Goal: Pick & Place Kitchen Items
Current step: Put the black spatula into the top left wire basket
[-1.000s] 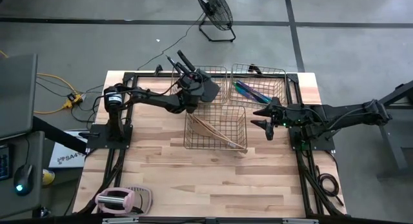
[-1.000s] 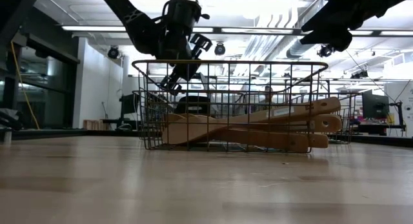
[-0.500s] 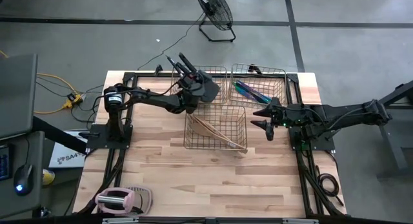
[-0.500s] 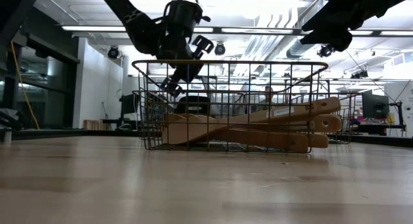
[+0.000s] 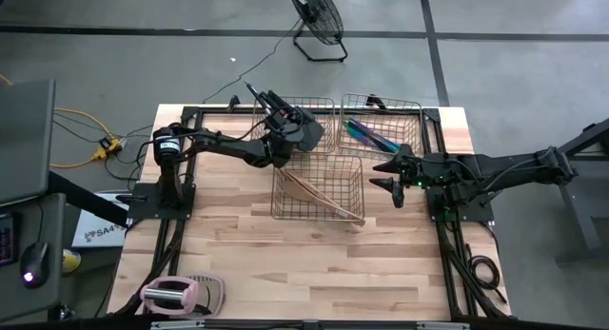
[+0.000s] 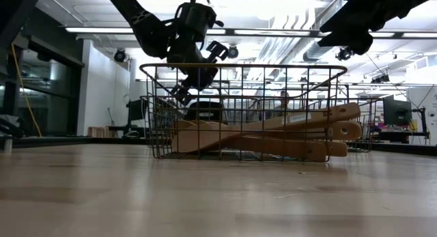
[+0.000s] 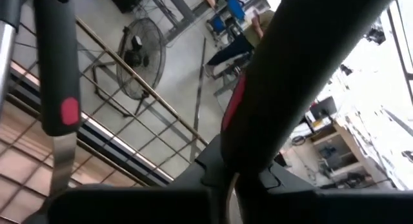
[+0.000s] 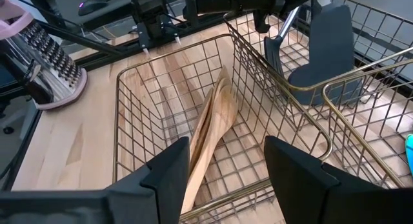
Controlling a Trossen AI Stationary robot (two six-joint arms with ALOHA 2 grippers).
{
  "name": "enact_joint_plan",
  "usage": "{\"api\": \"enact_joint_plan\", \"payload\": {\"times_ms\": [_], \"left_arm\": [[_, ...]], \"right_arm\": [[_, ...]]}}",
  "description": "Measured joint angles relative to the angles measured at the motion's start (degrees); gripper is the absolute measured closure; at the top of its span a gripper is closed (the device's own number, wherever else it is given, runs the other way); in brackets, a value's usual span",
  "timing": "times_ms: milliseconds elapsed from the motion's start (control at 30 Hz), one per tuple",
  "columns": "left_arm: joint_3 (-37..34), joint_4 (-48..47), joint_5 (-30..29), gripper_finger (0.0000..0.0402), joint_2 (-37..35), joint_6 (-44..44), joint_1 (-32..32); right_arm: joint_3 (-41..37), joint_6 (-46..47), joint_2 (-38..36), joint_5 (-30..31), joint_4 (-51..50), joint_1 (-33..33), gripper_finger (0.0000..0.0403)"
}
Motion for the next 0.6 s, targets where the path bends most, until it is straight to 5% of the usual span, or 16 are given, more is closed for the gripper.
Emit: {"api": "enact_joint_plan", "payload": {"times_ms": [600], "left_arm": [[-0.01,-1.73,0.36,0.0218,0.0,-0.44,0.0]], "right_arm": [[0.0,0.4,0.02,0.0,-1.73,0.0,0.021]]}}
